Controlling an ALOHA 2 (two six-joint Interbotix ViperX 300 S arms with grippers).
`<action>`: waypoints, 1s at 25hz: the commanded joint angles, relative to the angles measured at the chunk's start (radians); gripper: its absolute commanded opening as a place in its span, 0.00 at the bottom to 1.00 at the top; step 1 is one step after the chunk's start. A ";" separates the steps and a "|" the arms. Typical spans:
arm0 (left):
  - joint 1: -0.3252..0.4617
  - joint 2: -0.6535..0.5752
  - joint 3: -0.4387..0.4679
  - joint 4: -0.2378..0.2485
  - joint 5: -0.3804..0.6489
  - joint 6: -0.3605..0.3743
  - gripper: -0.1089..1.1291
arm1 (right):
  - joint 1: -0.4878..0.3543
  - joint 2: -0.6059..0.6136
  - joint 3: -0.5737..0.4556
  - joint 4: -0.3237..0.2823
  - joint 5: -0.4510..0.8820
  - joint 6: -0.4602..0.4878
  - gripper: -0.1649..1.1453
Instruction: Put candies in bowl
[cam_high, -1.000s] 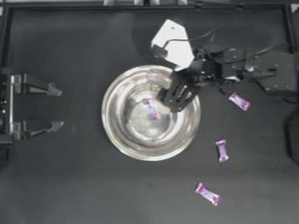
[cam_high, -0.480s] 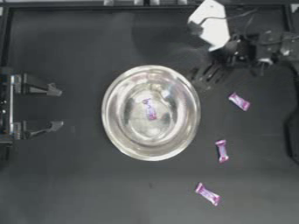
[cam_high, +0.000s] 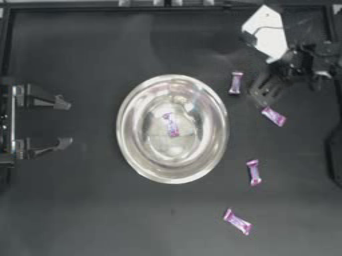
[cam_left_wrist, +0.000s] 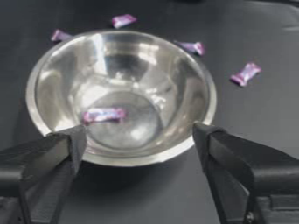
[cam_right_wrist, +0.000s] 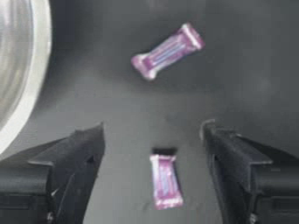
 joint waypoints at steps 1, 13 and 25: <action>0.003 0.020 -0.009 0.000 -0.009 -0.002 0.91 | -0.003 -0.067 0.048 0.006 -0.014 0.011 0.85; 0.005 0.021 -0.009 -0.002 -0.008 -0.002 0.91 | -0.023 -0.074 0.172 0.040 -0.077 0.002 0.85; 0.005 0.021 -0.009 -0.003 -0.009 -0.002 0.91 | -0.023 -0.038 0.247 0.075 -0.169 -0.008 0.85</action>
